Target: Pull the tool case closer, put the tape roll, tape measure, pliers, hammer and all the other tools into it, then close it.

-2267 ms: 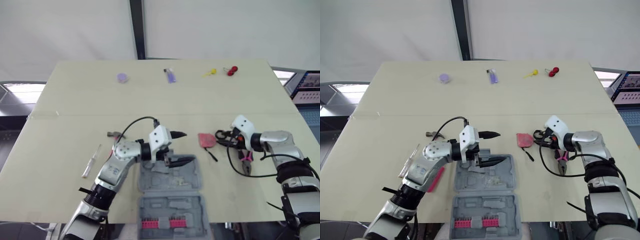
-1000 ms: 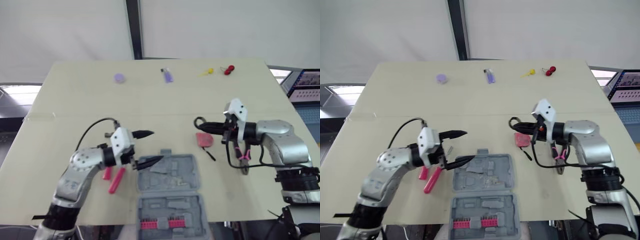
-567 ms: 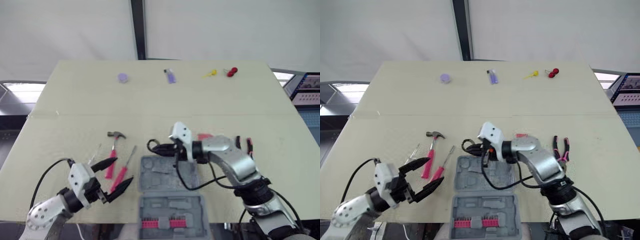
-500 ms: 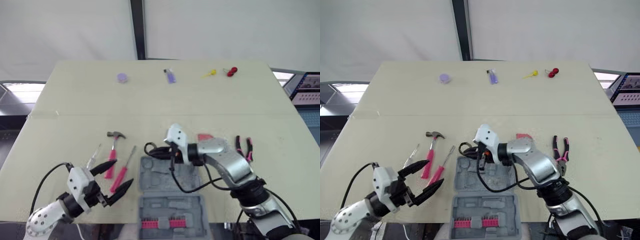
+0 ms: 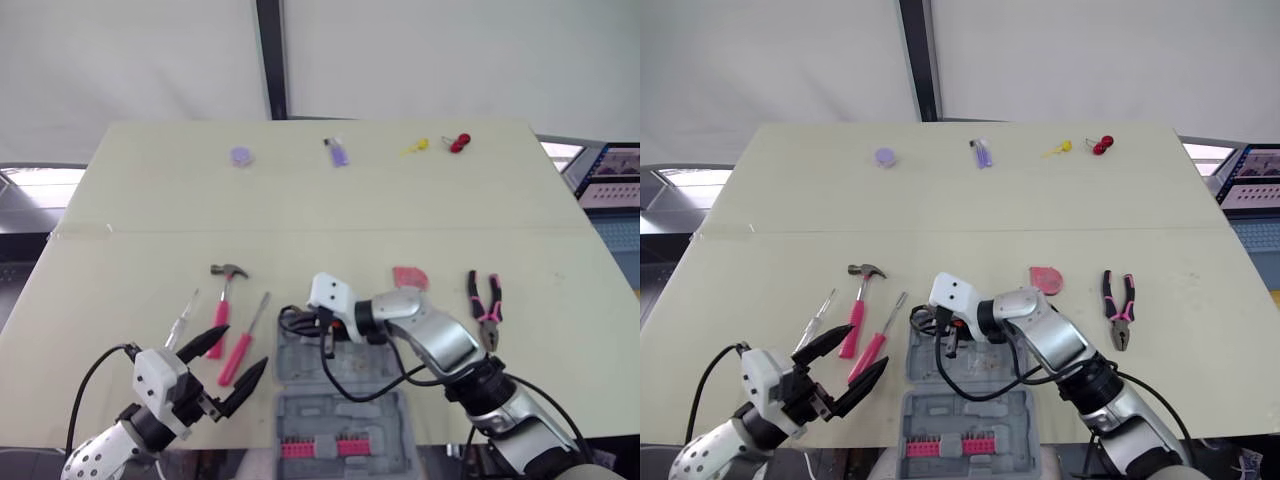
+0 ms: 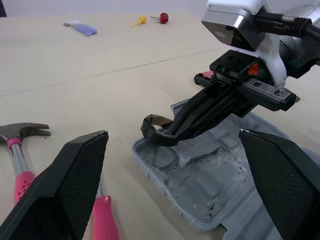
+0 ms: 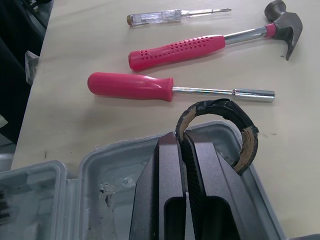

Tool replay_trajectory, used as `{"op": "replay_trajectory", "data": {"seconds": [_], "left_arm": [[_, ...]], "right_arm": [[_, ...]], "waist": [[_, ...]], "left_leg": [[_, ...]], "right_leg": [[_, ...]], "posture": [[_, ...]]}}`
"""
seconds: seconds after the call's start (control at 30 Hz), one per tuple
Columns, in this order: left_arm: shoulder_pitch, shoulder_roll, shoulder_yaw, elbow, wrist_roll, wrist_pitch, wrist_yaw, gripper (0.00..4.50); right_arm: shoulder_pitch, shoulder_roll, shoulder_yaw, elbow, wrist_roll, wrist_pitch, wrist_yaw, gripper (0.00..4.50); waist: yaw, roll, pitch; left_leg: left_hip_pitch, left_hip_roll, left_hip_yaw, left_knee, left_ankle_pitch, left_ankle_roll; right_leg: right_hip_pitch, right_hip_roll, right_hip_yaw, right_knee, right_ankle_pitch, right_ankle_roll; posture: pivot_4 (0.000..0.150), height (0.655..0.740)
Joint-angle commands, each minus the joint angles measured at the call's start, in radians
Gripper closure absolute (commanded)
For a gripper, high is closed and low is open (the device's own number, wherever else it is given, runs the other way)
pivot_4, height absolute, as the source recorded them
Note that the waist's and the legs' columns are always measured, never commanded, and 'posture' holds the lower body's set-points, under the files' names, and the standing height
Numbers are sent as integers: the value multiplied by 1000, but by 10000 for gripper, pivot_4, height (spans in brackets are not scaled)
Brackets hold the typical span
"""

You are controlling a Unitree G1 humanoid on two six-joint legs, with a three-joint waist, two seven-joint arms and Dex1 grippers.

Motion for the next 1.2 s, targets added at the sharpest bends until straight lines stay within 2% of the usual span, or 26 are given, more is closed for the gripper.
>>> {"op": "replay_trajectory", "data": {"seconds": [0.03,1.2], "left_arm": [[24,-2,0,-31,-10,-24,10,0],[-1,10,10,12,-9,-26,37,0]], "right_arm": [[-8,16,13,-8,-12,-17,-3,44504],[11,43,32,86,-80,-59,-3,44504]], "waist": [[0,0,0],[0,0,0]], "left_leg": [[0,0,0,0,0,0],[0,4,1,0,-1,-2]], "right_leg": [[0,0,0,0,0,0],[-1,4,1,0,0,-2]], "posture": [[1500,7400],[1500,7400]]}}
